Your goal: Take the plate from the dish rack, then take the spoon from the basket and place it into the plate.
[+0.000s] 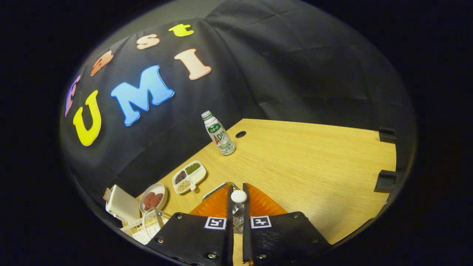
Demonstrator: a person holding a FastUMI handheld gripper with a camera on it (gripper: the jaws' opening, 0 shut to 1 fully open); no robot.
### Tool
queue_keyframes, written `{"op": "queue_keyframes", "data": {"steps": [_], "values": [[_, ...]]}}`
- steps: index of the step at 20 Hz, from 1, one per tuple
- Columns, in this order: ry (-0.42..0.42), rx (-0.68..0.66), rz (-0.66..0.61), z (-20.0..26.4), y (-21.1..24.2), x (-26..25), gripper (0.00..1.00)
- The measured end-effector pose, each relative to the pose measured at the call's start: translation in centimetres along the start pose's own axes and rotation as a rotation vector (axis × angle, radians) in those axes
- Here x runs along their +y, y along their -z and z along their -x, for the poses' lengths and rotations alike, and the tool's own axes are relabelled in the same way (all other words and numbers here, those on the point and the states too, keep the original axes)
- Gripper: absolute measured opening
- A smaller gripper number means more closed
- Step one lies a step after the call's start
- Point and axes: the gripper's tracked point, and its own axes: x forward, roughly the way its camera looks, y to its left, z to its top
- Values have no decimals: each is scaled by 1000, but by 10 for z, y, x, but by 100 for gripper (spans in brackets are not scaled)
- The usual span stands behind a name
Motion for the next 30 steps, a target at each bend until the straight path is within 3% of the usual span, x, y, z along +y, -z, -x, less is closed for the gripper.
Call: {"op": "queue_keyframes", "data": {"steps": [1, 2, 20, 26, 30], "values": [[-11, 8, 27, 1, -2, 7, 10], [-4, 13, 56, -3, -2, 12, 2], [70, -31, 457, 30, -54, 68, 2], [44, -67, 567, 60, -84, 90, 2], [-23, -96, 615, 86, -91, 121, 2]]}}
